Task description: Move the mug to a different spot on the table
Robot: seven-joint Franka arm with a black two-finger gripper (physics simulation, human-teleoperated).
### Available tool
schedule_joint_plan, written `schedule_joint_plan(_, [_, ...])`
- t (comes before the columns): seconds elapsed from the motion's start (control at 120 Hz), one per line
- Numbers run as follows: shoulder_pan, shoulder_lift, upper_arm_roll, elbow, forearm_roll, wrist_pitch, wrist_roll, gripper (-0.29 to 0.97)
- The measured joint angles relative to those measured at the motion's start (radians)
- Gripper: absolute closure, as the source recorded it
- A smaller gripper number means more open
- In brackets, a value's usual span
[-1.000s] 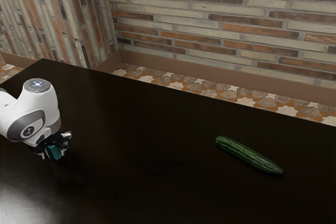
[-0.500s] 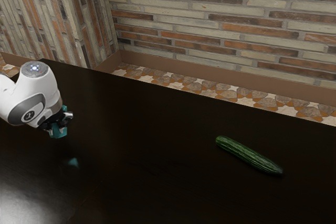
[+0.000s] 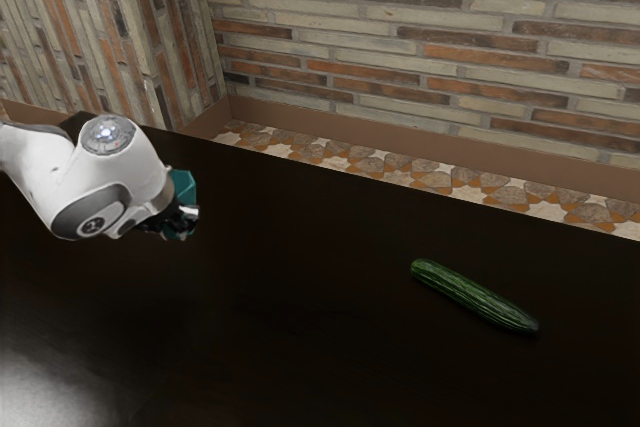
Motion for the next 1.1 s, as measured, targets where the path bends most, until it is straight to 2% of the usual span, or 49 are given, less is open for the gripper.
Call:
schedule_joint_plan(0.375, [-0.074,0.043,-0.112,-0.037,0.007,0.045,-0.023,0.7])
schedule_joint_plan(0.608, [-0.145,0.095,-0.128,-0.035,0.005,0.07,-0.044,0.7])
schedule_joint_plan(0.675, [-0.124,0.113,-0.127,-0.033,0.003,0.078,-0.049,0.7])
schedule_joint_plan(0.825, [0.0,0.138,-0.126,-0.028,0.0,0.093,-0.06,0.67])
schedule_joint_plan(1.1, [-0.024,0.185,-0.126,-0.002,0.0,0.104,-0.074,0.65])
